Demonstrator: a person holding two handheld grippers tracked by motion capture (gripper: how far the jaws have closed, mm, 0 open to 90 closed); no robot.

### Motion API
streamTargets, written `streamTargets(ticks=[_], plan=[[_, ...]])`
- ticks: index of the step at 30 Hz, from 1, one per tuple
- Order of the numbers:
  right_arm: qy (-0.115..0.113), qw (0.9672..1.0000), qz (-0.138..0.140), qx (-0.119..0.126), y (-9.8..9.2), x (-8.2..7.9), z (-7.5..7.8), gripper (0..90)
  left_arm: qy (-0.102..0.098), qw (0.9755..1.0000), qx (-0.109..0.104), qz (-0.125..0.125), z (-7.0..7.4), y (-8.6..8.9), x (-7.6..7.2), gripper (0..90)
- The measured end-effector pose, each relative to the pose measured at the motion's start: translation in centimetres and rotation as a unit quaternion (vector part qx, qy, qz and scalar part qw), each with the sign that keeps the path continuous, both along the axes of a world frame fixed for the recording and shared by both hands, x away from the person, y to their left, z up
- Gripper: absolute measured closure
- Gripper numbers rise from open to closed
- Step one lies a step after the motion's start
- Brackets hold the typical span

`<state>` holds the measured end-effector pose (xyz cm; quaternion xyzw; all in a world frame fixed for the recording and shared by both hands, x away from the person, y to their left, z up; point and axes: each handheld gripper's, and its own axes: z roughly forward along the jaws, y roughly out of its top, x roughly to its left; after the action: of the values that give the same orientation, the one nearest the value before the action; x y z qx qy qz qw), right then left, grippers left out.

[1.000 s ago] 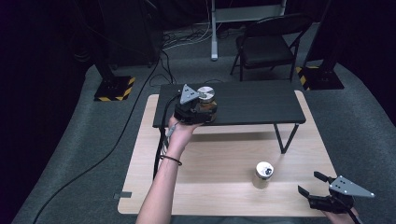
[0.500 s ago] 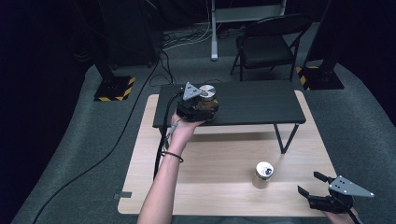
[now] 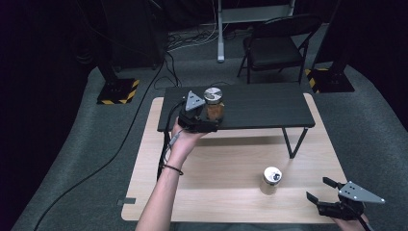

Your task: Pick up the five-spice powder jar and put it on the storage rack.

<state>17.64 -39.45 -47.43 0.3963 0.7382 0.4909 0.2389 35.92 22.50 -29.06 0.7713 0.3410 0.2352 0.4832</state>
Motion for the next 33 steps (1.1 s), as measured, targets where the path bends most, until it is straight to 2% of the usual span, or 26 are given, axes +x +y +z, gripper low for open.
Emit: streamTargets(ticks=[5,6,10,15,17,20,22,24,26,28,29,30,33], plan=[[0.0,1.0,0.0,0.0,0.0,0.0,0.0,11.9,-0.001,1.0,-0.006,-0.007,-0.8,1.1,-1.1,8.1],[0.0,1.0,-0.001,0.0,0.0,0.0,0.0,11.9,-0.004,0.9999,-0.005,-0.011,-1.2,1.6,-1.8,8.0],[0.001,1.0,-0.002,0.0,0.0,0.0,0.0,11.8,-0.014,0.9998,0.001,-0.012,-1.9,2.2,-2.9,8.0],[0.001,1.0,-0.001,-0.001,0.1,0.0,0.0,11.8,-0.014,0.9997,-0.008,-0.017,-2.8,3.3,-4.2,8.0],[0.001,1.0,-0.002,0.0,0.1,0.0,0.0,11.8,-0.022,0.9995,-0.014,-0.019,-3.6,3.6,-5.1,8.2],[0.002,1.0,-0.002,0.0,0.1,0.0,0.0,11.8,-0.029,0.9994,-0.007,-0.02,-4.4,3.9,-6.1,8.0],[0.002,1.0,-0.001,-0.001,0.1,0.0,0.0,11.8,-0.035,0.9992,-0.011,-0.017,-5.4,4.3,-7.2,8.0],[0.001,1.0,-0.002,0.0,0.1,-0.1,0.0,11.8,-0.04,0.999,-0.01,-0.015,-5.8,4.5,-7.6,8.7],[0.002,1.0,-0.002,0.0,0.1,-0.1,0.0,11.8,-0.039,0.9991,-0.008,-0.011,-6.8,4.9,-8.4,8.6],[0.001,1.0,-0.002,-0.001,0.1,-0.1,0.0,11.8,-0.038,0.9992,-0.004,-0.01,-7.1,5.1,-8.6,8.5],[0.001,1.0,-0.002,-0.001,0.1,-0.1,0.0,11.8,-0.035,0.9994,-0.004,-0.005,-7.9,5.5,-9.0,8.3],[0.001,1.0,-0.002,-0.001,0.1,-0.1,0.0,11.8,-0.035,0.9994,-0.004,-0.005,-7.9,5.5,-9.0,8.5],[0.001,1.0,-0.002,-0.001,0.1,-0.1,0.0,11.8,-0.027,0.9995,-0.014,0.001,-9.6,6.3,-9.7,8.5]])
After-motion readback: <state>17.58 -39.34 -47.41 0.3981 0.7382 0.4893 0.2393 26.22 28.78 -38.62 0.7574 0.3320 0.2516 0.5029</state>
